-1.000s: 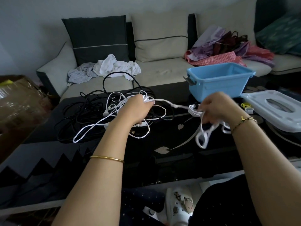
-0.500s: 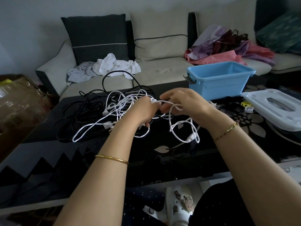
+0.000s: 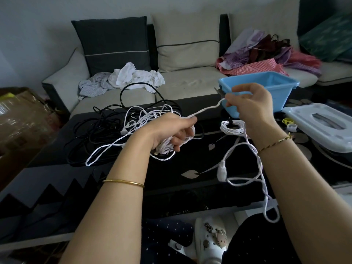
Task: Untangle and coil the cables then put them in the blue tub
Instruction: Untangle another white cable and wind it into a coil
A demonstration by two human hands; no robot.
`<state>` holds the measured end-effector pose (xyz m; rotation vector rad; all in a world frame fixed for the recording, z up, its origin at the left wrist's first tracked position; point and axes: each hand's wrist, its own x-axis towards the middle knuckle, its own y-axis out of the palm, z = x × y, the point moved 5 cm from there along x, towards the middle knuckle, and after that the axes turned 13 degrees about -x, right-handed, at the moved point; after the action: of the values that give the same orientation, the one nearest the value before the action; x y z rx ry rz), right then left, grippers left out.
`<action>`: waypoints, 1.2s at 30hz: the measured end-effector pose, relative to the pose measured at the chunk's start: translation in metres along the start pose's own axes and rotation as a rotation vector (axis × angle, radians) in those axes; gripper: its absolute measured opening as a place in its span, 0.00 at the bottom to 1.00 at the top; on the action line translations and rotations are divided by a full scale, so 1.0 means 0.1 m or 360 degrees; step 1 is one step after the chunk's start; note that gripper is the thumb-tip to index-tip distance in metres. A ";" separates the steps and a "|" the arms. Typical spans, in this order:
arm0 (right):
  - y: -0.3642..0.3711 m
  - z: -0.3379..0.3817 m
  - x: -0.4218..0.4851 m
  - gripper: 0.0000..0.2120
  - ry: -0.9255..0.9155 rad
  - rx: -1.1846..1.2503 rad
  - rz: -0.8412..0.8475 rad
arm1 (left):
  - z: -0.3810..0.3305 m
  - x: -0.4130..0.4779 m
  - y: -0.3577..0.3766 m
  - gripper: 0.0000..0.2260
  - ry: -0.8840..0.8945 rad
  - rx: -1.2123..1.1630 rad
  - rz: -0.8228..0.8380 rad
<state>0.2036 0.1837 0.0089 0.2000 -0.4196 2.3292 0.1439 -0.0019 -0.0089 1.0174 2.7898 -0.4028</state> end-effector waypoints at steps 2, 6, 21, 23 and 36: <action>0.01 0.02 0.02 0.05 -0.0136 -0.0155 -0.0063 | -0.02 -0.02 0.05 0.19 -0.0091 -0.0182 0.0136; 0.13 -0.07 0.06 0.08 -0.0176 -0.0356 -0.0014 | -0.04 -0.04 0.09 0.22 -0.0202 -0.0548 0.0367; 0.50 0.04 -0.28 0.15 -0.0416 -0.0574 0.0998 | -0.08 -0.04 -0.22 0.23 0.0025 -0.2179 0.0173; 0.54 0.06 -0.34 0.14 -0.0425 -0.0676 0.1096 | -0.07 -0.03 -0.24 0.21 0.0089 -0.2380 0.0135; 0.70 0.15 -0.68 0.07 -0.0461 -0.0988 0.1560 | -0.15 0.08 -0.18 0.15 0.0481 -0.2132 -0.0480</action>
<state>0.2021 0.0871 -0.0118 0.0118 -1.6518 2.9288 0.1258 -0.0058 0.0073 0.3035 2.4833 1.4841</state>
